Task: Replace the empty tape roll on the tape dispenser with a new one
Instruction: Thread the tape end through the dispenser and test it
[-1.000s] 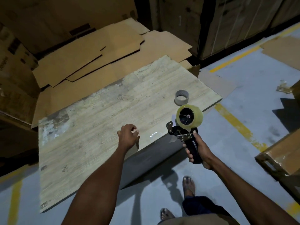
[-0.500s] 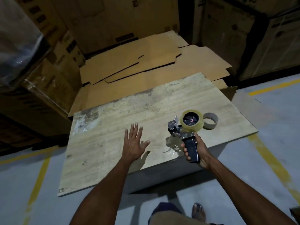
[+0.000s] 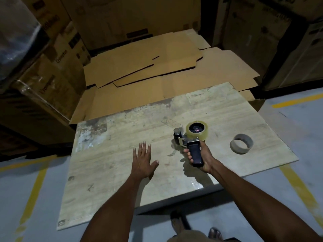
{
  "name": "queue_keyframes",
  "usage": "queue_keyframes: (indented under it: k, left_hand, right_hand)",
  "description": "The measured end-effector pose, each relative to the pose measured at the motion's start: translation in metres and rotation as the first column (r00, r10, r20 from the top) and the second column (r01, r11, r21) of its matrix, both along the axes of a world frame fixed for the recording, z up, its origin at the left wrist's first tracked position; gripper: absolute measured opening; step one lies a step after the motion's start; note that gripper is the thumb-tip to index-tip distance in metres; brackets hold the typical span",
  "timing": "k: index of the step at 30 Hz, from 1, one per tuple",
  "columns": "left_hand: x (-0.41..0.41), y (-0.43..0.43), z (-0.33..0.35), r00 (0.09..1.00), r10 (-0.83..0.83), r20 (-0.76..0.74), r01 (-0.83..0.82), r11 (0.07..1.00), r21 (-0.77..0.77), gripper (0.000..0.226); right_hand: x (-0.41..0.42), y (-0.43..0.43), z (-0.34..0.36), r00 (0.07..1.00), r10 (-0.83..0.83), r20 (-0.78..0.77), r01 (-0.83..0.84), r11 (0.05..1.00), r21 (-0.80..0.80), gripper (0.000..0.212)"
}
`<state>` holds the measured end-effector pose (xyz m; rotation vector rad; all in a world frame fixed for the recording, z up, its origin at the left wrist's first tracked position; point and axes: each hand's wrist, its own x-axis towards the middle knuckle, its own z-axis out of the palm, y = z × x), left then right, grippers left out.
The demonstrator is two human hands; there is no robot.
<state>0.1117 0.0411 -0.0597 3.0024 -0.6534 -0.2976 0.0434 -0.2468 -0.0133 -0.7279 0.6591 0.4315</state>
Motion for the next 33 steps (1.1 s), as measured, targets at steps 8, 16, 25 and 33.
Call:
queue_keyframes:
  k: [8, 16, 25, 33]
  left_hand:
    - [0.046, 0.022, -0.016, 0.996, -0.031, -0.082, 0.031, 0.999, 0.006, 0.116]
    - [0.056, 0.015, -0.023, 0.987, -0.006, -0.158, 0.013, 0.999, 0.043, 0.108]
    - [0.078, 0.002, -0.009, 0.981, -0.097, -0.168, 0.122, 0.982, 0.144, 0.126]
    - [0.043, -0.008, 0.003, 0.994, 0.008, -0.113, 0.012, 0.984, 0.177, 0.104]
  right_hand:
    - [0.071, 0.034, -0.021, 0.999, -0.031, 0.037, 0.031, 0.999, -0.007, 0.073]
    - [0.068, 0.032, -0.045, 0.999, 0.046, 0.013, -0.045, 0.996, -0.073, 0.077]
    - [0.065, 0.013, -0.058, 0.993, 0.027, -0.114, -0.035, 0.997, -0.066, 0.083]
    - [0.047, 0.01, -0.042, 0.977, 0.115, -0.179, -0.213, 0.5, -0.839, 0.072]
